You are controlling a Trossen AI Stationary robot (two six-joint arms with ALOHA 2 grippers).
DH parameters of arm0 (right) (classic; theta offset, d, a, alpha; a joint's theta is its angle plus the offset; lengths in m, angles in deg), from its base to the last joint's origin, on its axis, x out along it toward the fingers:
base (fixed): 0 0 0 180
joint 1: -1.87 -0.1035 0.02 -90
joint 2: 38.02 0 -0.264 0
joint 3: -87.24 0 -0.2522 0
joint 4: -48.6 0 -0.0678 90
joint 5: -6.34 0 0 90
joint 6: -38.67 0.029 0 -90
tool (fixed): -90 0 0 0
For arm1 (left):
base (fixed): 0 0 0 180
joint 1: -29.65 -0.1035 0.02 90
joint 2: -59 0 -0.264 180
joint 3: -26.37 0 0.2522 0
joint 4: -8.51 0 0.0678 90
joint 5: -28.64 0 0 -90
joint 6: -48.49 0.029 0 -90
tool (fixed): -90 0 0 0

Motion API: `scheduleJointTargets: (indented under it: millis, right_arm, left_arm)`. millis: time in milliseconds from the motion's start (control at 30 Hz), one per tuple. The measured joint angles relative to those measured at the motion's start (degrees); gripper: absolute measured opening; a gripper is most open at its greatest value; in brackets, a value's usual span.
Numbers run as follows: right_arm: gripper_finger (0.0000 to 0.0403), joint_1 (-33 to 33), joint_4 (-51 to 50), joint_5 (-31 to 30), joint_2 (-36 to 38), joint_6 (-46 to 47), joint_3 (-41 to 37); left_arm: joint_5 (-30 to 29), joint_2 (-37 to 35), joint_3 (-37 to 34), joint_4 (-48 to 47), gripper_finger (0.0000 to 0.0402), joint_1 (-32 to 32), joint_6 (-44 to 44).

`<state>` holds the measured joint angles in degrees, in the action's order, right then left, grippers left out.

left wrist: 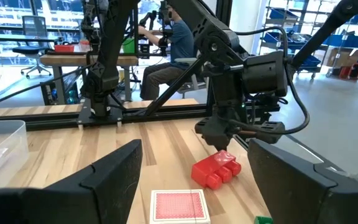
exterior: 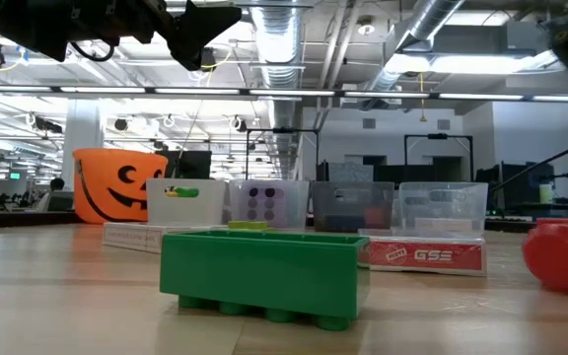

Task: Pick & Place Toys
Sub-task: Put the red game piece into the white bin

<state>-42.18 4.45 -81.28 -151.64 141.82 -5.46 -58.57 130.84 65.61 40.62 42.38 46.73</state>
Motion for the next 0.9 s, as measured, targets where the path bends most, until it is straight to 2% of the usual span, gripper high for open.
scheduleJointTargets:
  millis: [367,600,900]
  right_arm:
    - [0.0388,2.8,-2.3,2.5,0.2,-0.1,0.0]
    - [0.0388,4.0,-4.8,6.5,0.2,-1.2,0.0]
    - [0.0388,4.5,-8.4,6.5,0.2,-1.6,0.0]
  left_arm:
    - [0.0,0.0,0.0,0.0,0.0285,0.0,0.0]
    - [0.0,0.0,0.0,0.0,0.0285,0.0,0.0]
    - [0.0,0.0,0.0,0.0,0.0285,0.0,0.0]
